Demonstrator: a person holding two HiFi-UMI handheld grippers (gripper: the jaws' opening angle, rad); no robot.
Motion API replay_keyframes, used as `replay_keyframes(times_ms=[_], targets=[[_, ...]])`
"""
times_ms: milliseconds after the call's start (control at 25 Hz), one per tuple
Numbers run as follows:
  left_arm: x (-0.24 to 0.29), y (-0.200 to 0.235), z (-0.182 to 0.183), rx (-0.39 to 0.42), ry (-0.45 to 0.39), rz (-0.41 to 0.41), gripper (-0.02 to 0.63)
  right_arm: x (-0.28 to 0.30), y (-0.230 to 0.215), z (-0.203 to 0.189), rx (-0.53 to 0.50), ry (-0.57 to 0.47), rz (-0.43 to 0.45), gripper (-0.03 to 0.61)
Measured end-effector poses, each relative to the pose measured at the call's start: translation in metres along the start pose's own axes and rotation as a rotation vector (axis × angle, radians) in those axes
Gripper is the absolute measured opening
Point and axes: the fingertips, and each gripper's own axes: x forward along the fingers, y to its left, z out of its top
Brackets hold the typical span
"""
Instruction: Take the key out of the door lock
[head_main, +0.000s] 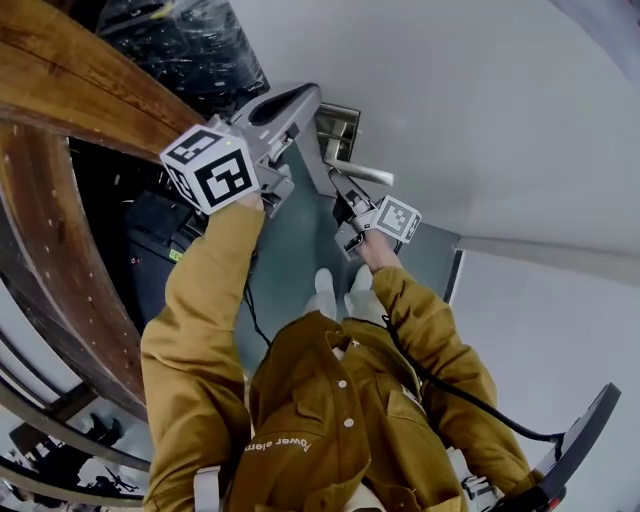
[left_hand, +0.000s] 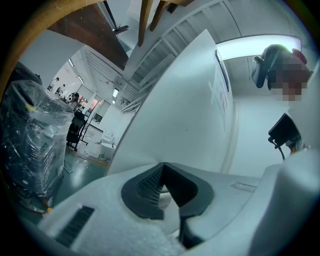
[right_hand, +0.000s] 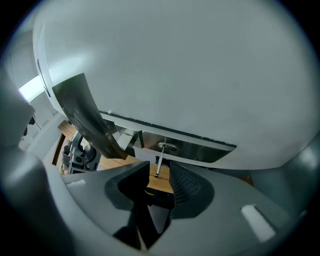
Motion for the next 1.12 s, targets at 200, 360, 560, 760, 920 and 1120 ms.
replay_keyframes(times_ms=[200, 360, 560, 760, 920, 1120], targets=[[0.000, 0.000, 0.001, -0.002, -0.003, 0.000, -0.003, 0.003, -0.003, 0.004, -0.012, -0.006, 0.012, 0.046], [0.000, -0.001, 0.000, 0.001, 0.001, -0.001, -0.003, 0.009, 0.011, 0.002, 0.060, -0.003, 0.091, 0.046], [0.000, 0.000, -0.001, 0.005, 0.002, -0.005, -0.003, 0.007, 0.007, 0.001, 0.113, -0.007, 0.114, 0.034], [0.001, 0.000, -0.002, 0.009, 0.002, -0.013, -0.003, 0.005, 0.003, 0.002, 0.141, -0.026, 0.107, 0.028], [0.000, -0.001, 0.000, 0.010, -0.003, -0.015, -0.002, 0.003, 0.007, -0.001, 0.135, -0.021, 0.081, 0.026], [0.000, -0.002, 0.001, 0.007, -0.007, -0.010, -0.002, -0.007, 0.012, -0.011, 0.133, -0.035, 0.061, 0.026]])
